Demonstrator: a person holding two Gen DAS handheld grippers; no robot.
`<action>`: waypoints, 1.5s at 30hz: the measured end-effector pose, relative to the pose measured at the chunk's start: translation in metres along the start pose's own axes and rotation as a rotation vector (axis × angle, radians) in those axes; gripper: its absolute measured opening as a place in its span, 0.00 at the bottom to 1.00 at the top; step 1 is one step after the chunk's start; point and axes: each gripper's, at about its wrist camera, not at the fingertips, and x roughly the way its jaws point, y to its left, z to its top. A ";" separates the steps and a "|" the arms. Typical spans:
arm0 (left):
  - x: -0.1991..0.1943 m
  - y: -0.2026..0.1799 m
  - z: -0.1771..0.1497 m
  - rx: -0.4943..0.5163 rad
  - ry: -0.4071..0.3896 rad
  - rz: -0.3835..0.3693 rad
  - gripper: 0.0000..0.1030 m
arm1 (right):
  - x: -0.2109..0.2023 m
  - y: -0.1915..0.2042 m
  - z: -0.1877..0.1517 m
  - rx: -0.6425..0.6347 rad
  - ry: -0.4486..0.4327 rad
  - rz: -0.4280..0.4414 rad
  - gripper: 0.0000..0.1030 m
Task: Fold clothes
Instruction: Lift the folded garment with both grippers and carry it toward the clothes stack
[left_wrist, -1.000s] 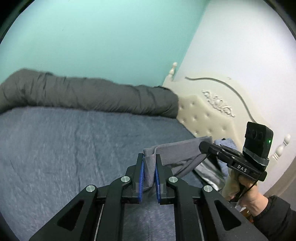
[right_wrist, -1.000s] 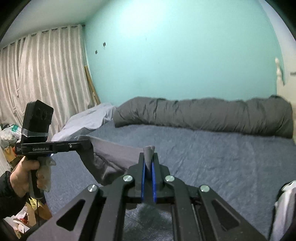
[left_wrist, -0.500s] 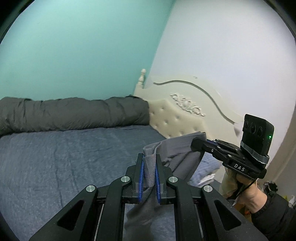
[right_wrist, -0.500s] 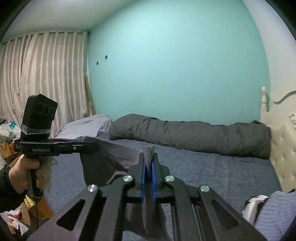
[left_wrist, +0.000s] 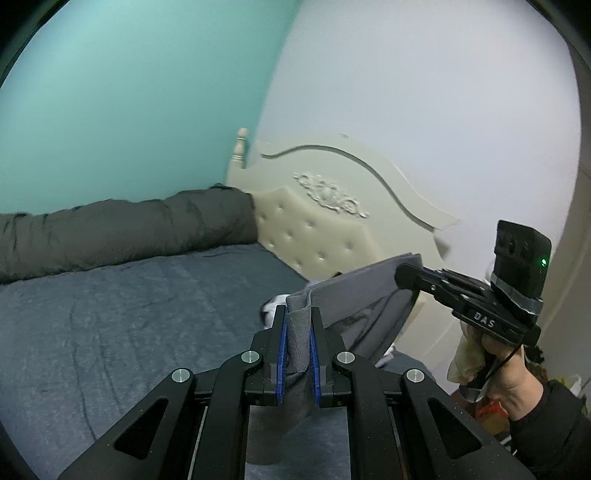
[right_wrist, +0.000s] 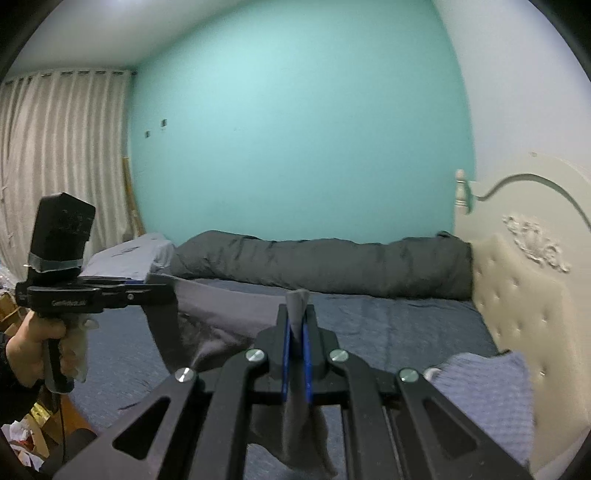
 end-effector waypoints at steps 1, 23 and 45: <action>0.005 -0.006 0.002 0.007 0.004 -0.006 0.10 | -0.006 -0.005 -0.002 0.006 0.001 -0.011 0.05; 0.152 -0.144 0.030 0.103 0.103 -0.176 0.10 | -0.111 -0.145 -0.037 0.085 0.025 -0.249 0.05; 0.388 -0.054 0.072 -0.110 0.286 -0.116 0.11 | 0.053 -0.299 -0.036 0.173 0.234 -0.353 0.05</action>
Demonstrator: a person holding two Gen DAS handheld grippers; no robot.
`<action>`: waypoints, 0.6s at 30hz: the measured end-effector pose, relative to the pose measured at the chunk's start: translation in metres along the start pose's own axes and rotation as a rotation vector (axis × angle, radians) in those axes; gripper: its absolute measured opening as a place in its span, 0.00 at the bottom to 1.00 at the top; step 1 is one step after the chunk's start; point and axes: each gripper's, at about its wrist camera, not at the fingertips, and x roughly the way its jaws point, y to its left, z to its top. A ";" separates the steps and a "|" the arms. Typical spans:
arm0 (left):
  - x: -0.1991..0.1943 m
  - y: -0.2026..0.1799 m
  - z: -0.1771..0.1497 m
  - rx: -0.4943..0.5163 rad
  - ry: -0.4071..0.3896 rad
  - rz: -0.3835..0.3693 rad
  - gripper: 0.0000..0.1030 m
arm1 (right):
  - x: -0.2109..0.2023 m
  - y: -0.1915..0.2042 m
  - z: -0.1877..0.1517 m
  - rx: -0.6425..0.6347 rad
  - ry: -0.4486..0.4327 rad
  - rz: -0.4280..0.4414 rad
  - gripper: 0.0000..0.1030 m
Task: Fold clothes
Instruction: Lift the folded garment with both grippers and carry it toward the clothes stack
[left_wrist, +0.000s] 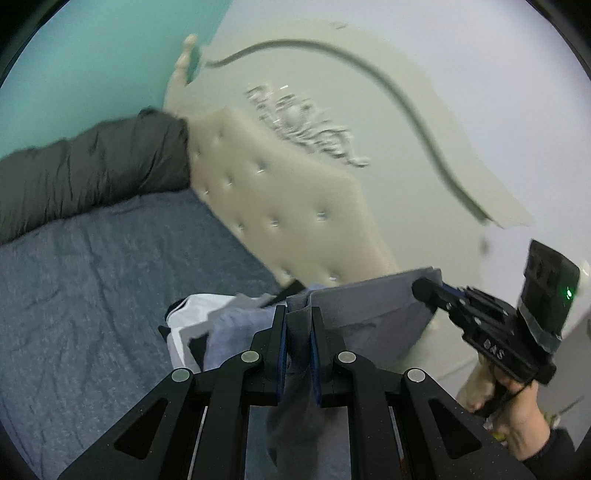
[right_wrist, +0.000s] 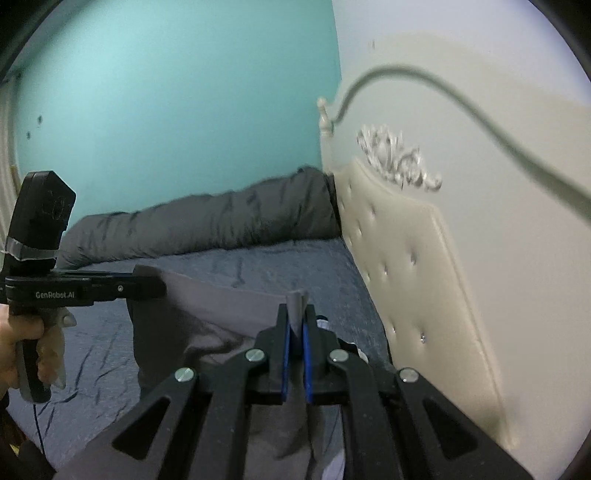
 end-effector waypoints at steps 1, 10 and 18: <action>0.009 0.008 0.001 -0.001 0.012 0.010 0.12 | 0.013 -0.002 0.000 -0.001 0.019 -0.007 0.05; 0.085 0.080 -0.006 -0.102 0.074 0.086 0.21 | 0.106 -0.023 -0.003 0.049 0.174 -0.065 0.07; 0.069 0.079 -0.025 -0.041 0.051 0.080 0.27 | 0.076 -0.041 -0.002 0.052 0.109 -0.095 0.41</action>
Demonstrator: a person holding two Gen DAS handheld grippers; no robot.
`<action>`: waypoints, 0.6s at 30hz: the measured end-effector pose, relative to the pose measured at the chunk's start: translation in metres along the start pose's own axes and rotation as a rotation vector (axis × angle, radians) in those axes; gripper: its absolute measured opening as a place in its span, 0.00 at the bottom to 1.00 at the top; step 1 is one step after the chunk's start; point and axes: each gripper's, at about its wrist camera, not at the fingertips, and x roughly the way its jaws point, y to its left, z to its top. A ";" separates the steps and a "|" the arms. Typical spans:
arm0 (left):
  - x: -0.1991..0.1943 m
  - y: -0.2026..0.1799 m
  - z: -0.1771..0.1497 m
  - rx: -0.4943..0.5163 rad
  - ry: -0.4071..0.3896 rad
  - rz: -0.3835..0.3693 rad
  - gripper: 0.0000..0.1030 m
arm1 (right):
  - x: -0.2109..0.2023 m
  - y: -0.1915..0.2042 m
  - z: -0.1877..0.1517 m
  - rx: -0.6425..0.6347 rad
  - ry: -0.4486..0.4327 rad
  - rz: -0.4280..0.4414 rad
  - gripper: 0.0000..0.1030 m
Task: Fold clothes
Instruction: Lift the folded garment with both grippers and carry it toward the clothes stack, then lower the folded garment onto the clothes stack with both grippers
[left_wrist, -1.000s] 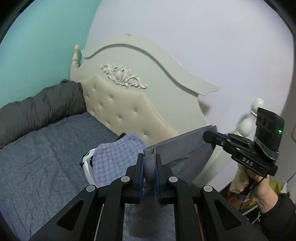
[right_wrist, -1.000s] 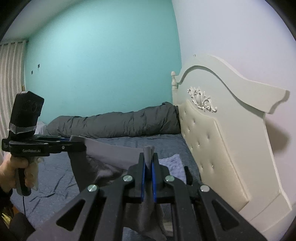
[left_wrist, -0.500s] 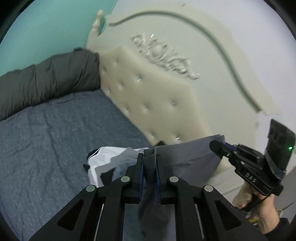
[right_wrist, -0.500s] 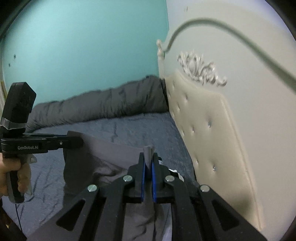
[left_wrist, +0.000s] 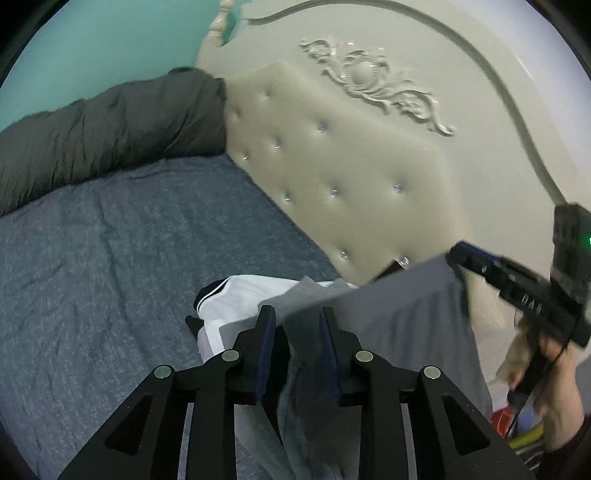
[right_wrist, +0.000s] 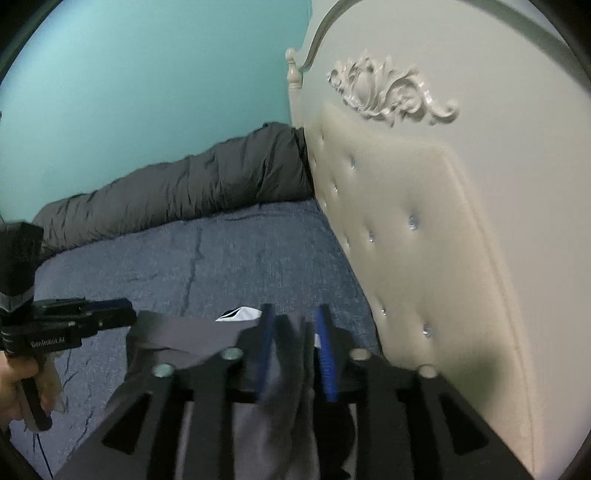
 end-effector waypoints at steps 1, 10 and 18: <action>-0.004 -0.002 -0.003 0.015 -0.006 -0.005 0.28 | -0.009 -0.005 -0.002 0.005 -0.012 -0.008 0.46; -0.019 -0.029 -0.038 0.095 0.034 -0.046 0.30 | -0.040 -0.001 -0.036 0.012 0.000 0.147 0.36; -0.034 -0.021 -0.075 0.022 0.104 -0.115 0.44 | -0.047 0.004 -0.070 0.074 0.046 0.184 0.36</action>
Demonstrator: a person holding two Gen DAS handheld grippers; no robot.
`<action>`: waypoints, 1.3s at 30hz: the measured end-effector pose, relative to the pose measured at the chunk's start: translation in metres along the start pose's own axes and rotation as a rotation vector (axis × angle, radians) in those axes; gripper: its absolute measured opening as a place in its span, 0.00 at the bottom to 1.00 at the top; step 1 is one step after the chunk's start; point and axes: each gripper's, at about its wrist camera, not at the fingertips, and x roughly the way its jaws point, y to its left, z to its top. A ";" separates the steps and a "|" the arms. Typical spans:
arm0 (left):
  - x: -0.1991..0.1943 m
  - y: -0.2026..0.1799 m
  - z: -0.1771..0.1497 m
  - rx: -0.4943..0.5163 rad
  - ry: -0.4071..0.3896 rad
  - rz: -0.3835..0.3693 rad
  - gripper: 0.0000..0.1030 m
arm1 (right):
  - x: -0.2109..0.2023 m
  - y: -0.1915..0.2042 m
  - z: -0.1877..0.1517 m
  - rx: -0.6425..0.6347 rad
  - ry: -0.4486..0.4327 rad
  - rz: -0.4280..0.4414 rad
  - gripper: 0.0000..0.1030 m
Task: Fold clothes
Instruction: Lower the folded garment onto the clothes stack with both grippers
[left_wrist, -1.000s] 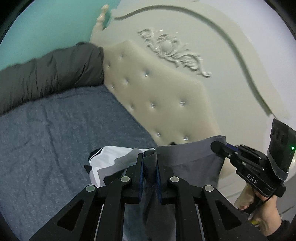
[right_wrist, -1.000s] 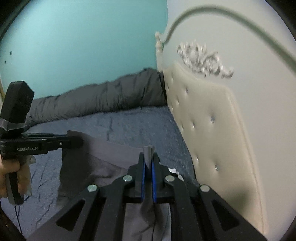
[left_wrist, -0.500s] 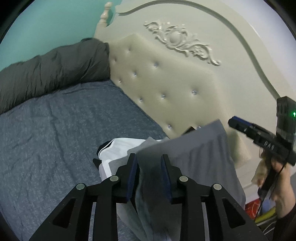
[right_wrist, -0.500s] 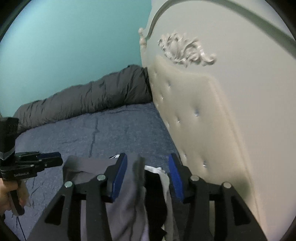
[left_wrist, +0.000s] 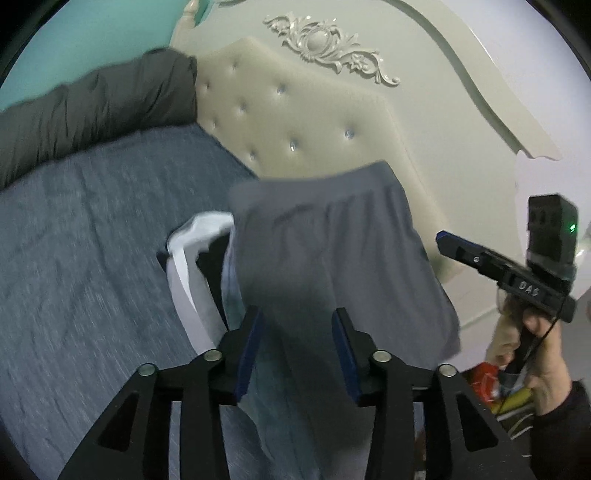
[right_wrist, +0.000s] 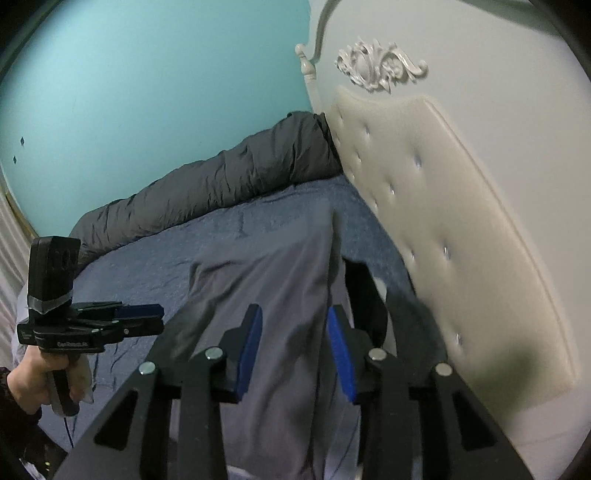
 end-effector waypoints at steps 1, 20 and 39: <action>-0.002 -0.001 -0.004 0.001 0.004 -0.003 0.45 | -0.001 0.000 -0.003 0.000 0.004 -0.001 0.36; -0.009 -0.020 -0.060 0.040 0.097 -0.052 0.30 | -0.025 0.002 -0.066 0.022 0.068 -0.009 0.19; -0.022 0.005 -0.072 -0.015 0.074 -0.002 0.03 | -0.036 -0.028 -0.086 0.135 0.005 -0.018 0.01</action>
